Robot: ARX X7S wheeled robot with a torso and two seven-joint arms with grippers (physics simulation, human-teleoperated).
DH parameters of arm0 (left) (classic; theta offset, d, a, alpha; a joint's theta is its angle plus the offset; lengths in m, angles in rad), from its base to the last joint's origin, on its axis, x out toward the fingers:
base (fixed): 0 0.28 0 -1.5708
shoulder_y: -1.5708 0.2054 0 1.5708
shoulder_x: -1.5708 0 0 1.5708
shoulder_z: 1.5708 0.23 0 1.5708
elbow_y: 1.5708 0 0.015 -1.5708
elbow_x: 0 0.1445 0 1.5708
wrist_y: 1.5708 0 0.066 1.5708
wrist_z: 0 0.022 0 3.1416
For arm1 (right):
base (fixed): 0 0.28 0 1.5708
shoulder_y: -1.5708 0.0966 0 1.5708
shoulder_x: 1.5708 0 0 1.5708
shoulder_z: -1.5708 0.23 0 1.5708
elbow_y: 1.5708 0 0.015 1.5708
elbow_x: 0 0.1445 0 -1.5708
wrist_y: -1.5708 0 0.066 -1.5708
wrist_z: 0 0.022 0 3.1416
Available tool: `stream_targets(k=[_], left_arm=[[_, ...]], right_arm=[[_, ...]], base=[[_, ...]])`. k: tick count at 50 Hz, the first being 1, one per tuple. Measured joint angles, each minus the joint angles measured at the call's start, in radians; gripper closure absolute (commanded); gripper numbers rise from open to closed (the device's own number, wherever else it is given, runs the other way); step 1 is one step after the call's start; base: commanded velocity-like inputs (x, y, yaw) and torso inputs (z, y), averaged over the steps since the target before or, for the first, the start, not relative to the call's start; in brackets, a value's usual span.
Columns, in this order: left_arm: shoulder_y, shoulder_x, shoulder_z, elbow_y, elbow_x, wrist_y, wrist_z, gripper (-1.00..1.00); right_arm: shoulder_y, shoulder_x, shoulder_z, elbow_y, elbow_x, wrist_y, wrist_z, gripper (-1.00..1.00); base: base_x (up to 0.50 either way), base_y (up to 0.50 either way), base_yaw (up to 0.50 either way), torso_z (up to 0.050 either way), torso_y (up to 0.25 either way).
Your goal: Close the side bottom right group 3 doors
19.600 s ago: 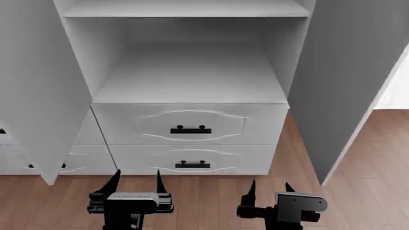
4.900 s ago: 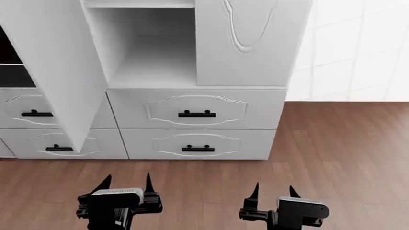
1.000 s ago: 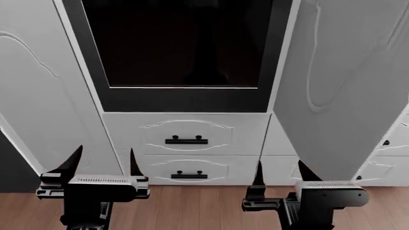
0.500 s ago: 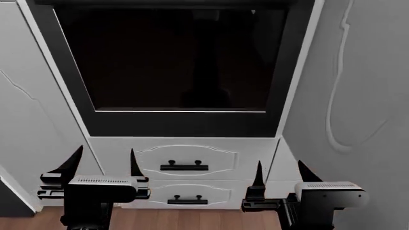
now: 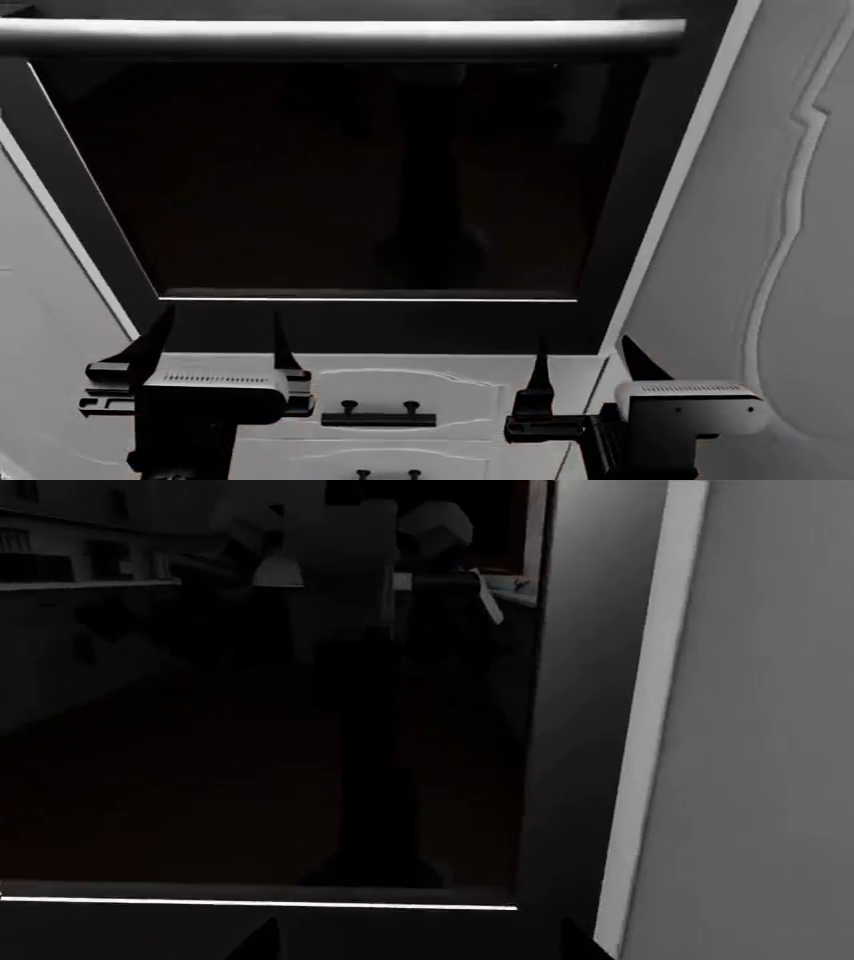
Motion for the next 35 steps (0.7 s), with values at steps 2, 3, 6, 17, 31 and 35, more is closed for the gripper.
stream_targets(k=[2,3,6,17,31,35], left_arm=[[0.000,0.000,0.000,0.000,0.000,0.000,0.000,-1.00],[0.000,0.000,0.001,0.001,0.000,0.000,0.000,-1.00],[-0.001,0.000,0.001,0.001,0.000,-0.001,0.000,-1.00],[-0.002,0.000,0.002,-0.002,0.000,0.001,0.000,-1.00],[-0.002,-0.003,0.000,-0.003,0.000,-0.002,-0.002,-1.00],[-0.001,0.001,0.004,0.000,-0.001,0.000,0.000,-1.00]], right_arm=[[0.000,0.000,0.000,0.000,0.000,0.000,0.000,-1.00],[0.000,0.000,0.000,0.000,0.001,-0.001,0.000,-1.00],[0.000,0.000,0.000,0.001,0.001,-0.001,0.000,-1.00],[-0.006,0.001,0.004,0.006,0.002,-0.022,-0.007,-1.00],[-0.018,-0.006,0.007,0.015,0.013,-0.059,-0.021,-1.00],[-0.020,-0.004,0.015,0.020,0.016,-0.066,-0.023,-1.00]], base=[[0.50,0.00,0.00,0.000,0.000],[0.50,0.00,0.00,0.000,0.011],[0.50,0.00,0.00,0.000,0.000],[0.17,0.00,0.00,0.000,0.003],[0.00,-0.09,0.00,0.000,0.000],[0.00,-0.25,0.00,0.000,0.000]])
